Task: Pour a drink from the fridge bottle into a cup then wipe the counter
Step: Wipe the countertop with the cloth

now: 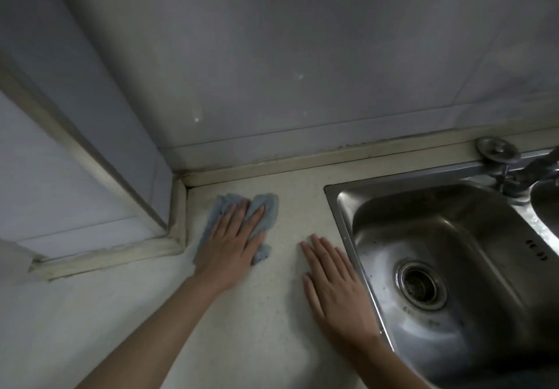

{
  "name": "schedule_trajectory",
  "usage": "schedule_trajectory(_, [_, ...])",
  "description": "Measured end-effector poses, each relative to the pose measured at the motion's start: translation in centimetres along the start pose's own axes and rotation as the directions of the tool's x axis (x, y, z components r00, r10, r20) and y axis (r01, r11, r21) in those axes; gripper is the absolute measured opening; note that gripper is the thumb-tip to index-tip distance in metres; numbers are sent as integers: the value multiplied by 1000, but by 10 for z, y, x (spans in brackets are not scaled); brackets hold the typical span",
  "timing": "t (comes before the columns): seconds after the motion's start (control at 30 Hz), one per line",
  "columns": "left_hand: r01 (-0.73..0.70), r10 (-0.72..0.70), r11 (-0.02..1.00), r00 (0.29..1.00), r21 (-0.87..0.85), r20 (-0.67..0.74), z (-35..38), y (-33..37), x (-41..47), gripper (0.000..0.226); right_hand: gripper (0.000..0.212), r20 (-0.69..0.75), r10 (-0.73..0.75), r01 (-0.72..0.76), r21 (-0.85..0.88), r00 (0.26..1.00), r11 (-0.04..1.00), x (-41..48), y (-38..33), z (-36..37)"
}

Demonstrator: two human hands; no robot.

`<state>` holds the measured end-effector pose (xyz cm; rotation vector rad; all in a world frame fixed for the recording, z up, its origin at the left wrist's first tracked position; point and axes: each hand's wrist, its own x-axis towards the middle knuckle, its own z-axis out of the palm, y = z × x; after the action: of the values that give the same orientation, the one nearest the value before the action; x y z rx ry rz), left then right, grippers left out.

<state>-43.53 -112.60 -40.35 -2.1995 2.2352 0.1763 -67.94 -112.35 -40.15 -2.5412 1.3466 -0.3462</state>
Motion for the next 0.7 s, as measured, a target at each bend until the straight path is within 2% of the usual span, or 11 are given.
schedule_trajectory(0.07, [55,-56,994,998,-95,-13,-2,10,29,78,54,-7,-1,1,-7,1000,1000,3,0,0])
schedule_trajectory(0.13, [82,-81,990,997,-112,21,-6,23,48,58,54,-5,-1,1,-7,1000,1000,3,1,0])
schedule_trajectory(0.17, [93,-89,989,995,-118,41,-8,28,53,55,55,-7,-1,1,-8,1000,1000,2,2,2])
schedule_trajectory(0.37, [66,-59,987,997,-145,52,-7,40,47,57,47,-43,-49,44,-103,998,994,18,14,-7])
schedule_trajectory(0.43, [14,-10,990,999,-139,31,-7,40,38,56,41,-52,-65,59,-104,997,993,26,20,-9])
schedule_trajectory(0.57, [-197,197,980,980,-5,27,-5,22,-5,56,54,-48,-22,20,-37,999,999,22,27,0])
schedule_trajectory(0.7, [-231,231,972,973,41,14,-7,2,-36,55,58,-1,-42,42,-17,999,999,21,25,2])
